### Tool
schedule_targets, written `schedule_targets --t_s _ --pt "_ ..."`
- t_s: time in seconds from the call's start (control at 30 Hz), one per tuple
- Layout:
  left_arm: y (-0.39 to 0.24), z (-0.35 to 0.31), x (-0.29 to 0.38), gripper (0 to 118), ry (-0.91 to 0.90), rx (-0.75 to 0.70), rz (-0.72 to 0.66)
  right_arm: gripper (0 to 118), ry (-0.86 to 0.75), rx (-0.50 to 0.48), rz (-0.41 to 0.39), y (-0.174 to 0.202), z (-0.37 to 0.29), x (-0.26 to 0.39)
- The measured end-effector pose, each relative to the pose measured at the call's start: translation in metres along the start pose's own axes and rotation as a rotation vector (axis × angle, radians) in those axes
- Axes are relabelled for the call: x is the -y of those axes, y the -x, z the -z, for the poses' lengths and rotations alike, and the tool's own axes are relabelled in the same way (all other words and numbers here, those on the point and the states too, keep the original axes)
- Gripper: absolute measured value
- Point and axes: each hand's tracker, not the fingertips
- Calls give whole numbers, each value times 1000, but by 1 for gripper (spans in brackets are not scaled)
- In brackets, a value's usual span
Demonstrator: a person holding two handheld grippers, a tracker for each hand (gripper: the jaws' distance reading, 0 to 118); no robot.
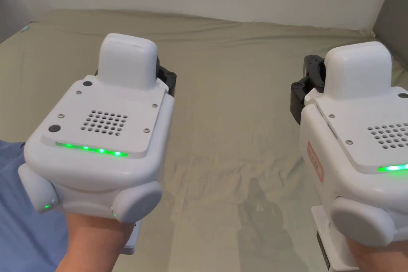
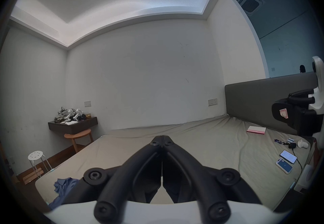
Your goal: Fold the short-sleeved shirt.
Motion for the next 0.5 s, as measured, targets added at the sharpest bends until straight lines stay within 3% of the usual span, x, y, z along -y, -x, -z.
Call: schedule_targets --t_s 0.27,0.5 --pt "18 -11 2 0 15 -51 14 1 21 -49 19 13 11 1" --pt "65 -41 3 0 36 -216 53 1 -20 -193 14 57 17 -12"
